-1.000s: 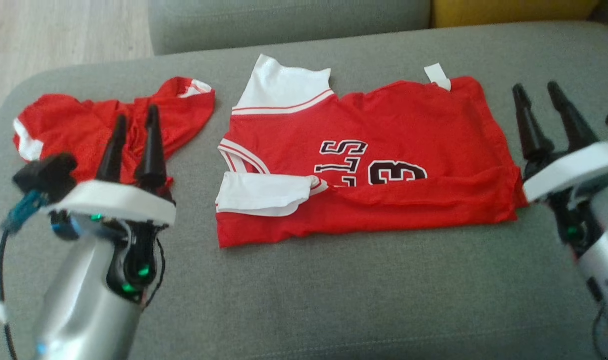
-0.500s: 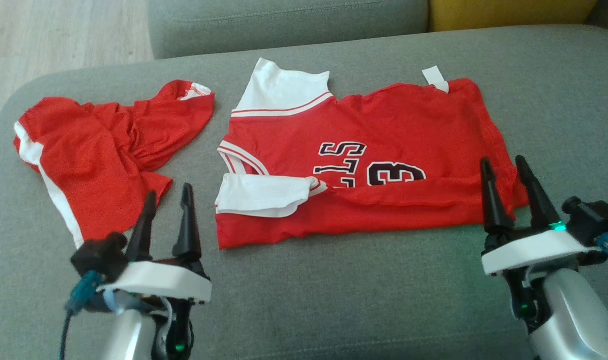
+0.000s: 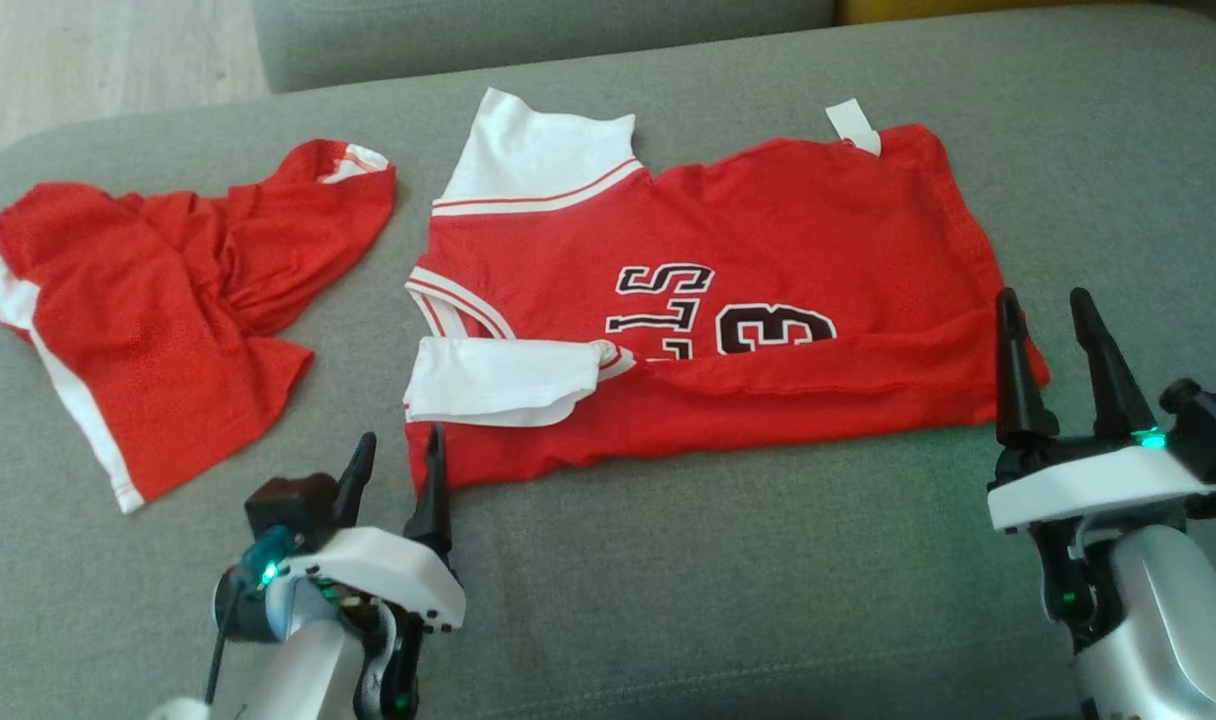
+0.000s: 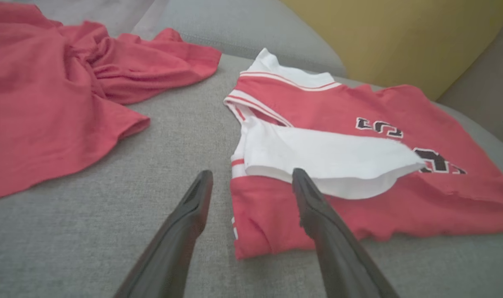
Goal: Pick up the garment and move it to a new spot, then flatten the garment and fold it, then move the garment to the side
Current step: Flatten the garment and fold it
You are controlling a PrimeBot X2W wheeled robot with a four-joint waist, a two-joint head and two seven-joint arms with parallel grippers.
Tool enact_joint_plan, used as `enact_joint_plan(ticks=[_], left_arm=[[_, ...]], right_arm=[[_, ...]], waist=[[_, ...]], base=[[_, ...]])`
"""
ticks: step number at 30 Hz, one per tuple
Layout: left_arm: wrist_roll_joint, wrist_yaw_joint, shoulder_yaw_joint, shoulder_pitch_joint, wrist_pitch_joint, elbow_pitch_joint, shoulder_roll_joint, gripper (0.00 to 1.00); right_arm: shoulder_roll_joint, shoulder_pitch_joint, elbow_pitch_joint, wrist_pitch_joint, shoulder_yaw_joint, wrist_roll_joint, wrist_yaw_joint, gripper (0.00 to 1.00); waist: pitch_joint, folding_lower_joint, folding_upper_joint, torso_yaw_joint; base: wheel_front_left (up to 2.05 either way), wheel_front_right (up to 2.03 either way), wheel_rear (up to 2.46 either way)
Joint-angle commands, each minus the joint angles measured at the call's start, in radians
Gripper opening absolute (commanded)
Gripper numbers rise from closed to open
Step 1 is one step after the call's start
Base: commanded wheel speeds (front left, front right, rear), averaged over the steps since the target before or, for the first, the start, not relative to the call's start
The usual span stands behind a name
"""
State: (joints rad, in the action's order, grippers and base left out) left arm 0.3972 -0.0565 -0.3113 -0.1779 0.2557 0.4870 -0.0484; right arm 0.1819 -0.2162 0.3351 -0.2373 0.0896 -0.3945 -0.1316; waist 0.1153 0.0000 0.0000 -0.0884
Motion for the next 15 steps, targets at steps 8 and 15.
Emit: enact_joint_plan(ticks=[8,15], left_arm=[[0.002,-0.039,-0.014,-0.131,-0.032,0.168,-0.002,1.00],[0.009,-0.047,-0.044,-0.179,-0.074,0.282,-0.002,1.00]], right_arm=[[0.004,-0.045,-0.060,0.007,-0.021,0.018,0.001,1.00],[0.009,-0.056,-0.076,0.013,-0.035,0.025,0.001,1.00]], waist=[[0.032,0.0000,0.0000,-0.038],[0.042,0.0000,0.0000,-0.061]], base=[[0.00,0.00,0.00],[0.00,0.00,0.00]])
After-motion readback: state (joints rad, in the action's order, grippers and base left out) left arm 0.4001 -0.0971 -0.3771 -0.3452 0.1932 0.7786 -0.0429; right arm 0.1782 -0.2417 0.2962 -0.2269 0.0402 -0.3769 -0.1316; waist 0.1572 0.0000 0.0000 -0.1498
